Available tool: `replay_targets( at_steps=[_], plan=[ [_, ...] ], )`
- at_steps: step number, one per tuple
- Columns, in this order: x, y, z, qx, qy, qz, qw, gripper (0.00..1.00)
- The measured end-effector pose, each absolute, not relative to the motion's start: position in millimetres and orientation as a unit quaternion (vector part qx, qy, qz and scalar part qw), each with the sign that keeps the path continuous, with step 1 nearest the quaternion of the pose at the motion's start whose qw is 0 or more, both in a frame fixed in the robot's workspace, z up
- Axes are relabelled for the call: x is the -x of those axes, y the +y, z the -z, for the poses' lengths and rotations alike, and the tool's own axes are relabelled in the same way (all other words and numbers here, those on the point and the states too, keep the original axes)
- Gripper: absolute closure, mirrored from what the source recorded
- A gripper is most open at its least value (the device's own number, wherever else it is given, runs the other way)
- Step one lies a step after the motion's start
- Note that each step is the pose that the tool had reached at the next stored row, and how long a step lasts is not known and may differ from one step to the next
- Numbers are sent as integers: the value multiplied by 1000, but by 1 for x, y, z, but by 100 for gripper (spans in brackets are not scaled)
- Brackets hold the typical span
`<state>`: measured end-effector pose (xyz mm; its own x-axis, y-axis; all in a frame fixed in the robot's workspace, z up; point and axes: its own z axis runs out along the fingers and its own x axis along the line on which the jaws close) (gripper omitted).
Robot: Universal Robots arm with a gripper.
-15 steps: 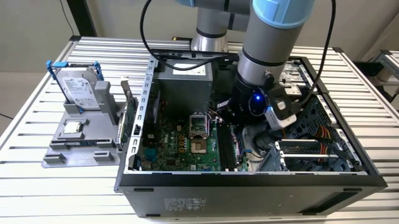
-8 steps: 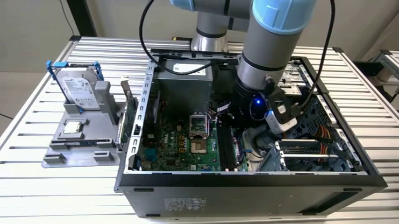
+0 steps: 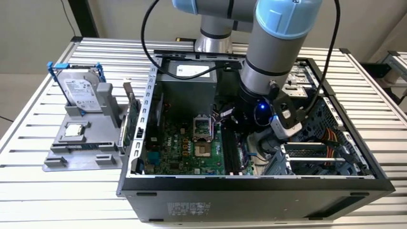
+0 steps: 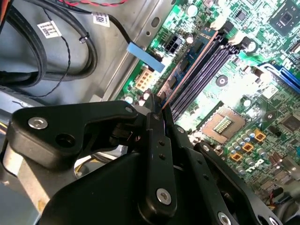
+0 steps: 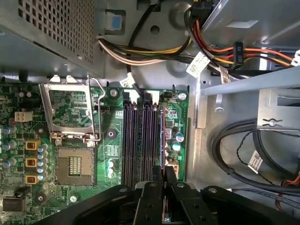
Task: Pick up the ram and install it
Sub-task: 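Insert the ram into the slot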
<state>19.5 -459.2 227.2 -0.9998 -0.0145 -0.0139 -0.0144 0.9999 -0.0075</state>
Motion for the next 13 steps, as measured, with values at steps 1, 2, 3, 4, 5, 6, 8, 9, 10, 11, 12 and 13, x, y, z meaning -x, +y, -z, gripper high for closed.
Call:
replay_targets(
  at_steps=[1,2,3,4,5,6,8,9,10,11,12,13],
  plan=[
    [-19,-459,-227,7,1000,4,7,100],
    [-19,-459,-226,6,1000,4,7,100],
    [-19,-459,-225,5,1000,4,7,100],
    [-18,-459,-225,4,1000,4,7,100],
    [-18,-459,-225,2,1000,4,7,100],
    [-17,-459,-224,2,1000,4,7,100],
    [-17,-459,-223,1,1000,4,7,100],
    [-16,-459,-223,0,1000,4,7,100],
    [-16,-459,-223,-1,1000,4,7,100],
    [-16,-459,-223,-2,1000,4,7,100],
    [-16,-459,-222,-3,1000,4,7,100],
    [-16,-459,-222,-4,1000,4,7,100]
  ],
)
